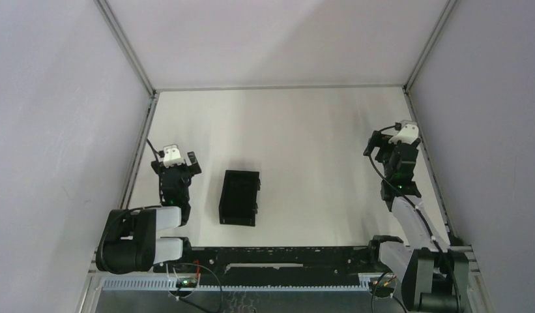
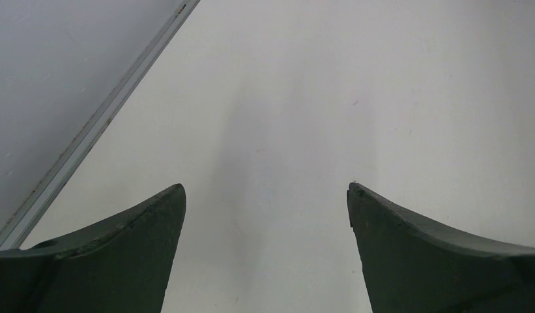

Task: Put the screwdriver in the bin
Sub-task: Pick up the screwdriver from the center of the board.

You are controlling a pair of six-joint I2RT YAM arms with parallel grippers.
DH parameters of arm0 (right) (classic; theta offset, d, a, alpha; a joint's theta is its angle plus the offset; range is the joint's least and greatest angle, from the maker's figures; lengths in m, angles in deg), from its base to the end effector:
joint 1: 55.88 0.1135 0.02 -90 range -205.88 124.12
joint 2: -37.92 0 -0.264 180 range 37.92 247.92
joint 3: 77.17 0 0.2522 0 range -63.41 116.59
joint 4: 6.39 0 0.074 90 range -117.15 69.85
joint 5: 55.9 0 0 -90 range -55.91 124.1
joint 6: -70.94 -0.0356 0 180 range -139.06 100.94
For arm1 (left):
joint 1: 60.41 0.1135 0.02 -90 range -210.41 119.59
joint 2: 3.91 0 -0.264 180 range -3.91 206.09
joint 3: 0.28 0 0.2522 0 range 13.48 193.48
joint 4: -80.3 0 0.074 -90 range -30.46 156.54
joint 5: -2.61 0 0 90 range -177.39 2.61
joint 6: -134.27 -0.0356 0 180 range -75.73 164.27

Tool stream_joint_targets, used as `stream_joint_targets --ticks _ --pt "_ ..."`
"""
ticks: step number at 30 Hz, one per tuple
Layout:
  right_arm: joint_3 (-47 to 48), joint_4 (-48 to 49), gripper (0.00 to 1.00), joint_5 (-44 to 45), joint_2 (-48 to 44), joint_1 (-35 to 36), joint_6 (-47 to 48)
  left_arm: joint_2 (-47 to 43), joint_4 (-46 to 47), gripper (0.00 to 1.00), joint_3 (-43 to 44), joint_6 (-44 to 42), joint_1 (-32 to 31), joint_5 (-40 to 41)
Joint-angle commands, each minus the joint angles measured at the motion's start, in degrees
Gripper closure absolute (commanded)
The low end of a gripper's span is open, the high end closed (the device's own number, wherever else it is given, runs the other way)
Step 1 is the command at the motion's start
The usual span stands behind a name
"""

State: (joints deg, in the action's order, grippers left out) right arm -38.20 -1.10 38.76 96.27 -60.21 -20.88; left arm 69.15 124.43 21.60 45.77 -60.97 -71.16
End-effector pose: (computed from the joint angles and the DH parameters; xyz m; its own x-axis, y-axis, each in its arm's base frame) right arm 0.2247 -0.0199 0.2279 -0.2377 0.0497 -0.9701 0.1615 0.9868 0.0110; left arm 0.2086 0.0079 0.1563 -0.1157 -0.0240 -0.9930 -0.2711 0.9625 0.0083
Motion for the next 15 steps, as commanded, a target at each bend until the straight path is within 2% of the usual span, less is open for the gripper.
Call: stream_joint_targets --ticks 1,7,15 --pt "5.2 -14.1 0.00 -0.4 -5.7 -3.1 1.6 -1.1 2.3 0.02 2.9 -0.8 0.4 -0.1" --pt "10.4 -28.4 0.00 4.3 -9.6 -5.8 5.6 -1.1 2.4 0.02 2.9 -0.7 0.4 -0.1" --pt "13.9 -41.7 0.00 8.0 -9.8 -10.4 2.7 -1.1 2.3 0.02 2.9 -0.8 0.4 -0.1"
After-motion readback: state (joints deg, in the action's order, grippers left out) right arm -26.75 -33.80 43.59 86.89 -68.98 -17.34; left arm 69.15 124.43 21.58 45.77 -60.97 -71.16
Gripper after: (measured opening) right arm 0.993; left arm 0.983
